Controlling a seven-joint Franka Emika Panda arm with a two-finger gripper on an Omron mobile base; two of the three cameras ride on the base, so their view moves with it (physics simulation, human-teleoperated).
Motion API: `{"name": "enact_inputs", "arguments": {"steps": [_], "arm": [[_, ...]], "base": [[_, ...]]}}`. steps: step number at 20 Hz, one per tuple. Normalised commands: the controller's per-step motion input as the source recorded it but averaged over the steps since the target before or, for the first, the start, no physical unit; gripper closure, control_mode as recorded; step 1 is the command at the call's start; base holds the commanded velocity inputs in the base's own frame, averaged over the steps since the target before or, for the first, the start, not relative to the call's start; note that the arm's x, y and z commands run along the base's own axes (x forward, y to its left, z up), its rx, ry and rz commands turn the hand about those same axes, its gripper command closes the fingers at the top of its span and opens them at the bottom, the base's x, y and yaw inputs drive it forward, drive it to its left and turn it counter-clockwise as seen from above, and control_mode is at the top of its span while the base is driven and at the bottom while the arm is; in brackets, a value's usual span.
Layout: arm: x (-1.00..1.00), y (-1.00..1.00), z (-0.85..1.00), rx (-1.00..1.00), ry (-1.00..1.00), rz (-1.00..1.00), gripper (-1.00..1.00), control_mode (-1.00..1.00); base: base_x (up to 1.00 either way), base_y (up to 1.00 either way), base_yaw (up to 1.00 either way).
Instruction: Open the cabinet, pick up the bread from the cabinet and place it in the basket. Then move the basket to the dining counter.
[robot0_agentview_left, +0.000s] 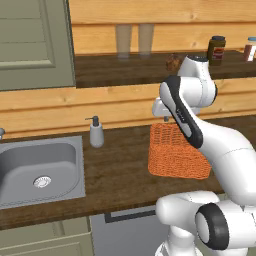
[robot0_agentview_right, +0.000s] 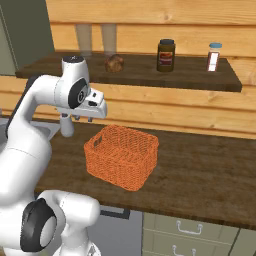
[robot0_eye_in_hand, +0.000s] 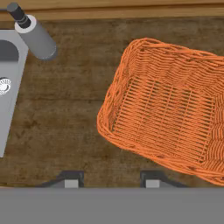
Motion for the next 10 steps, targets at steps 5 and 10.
{"name": "enact_inputs", "arguments": {"steps": [5, 10], "arm": [[-0.11, -0.02, 0.15, 0.0, -0.15, 0.0, -1.0, -1.0], [-0.4, -0.07, 0.63, 0.03, -0.38, 0.0, -1.0, -1.0]], "base": [[0.0, 0.0, 0.0], [0.0, 0.0, 0.0]]}}
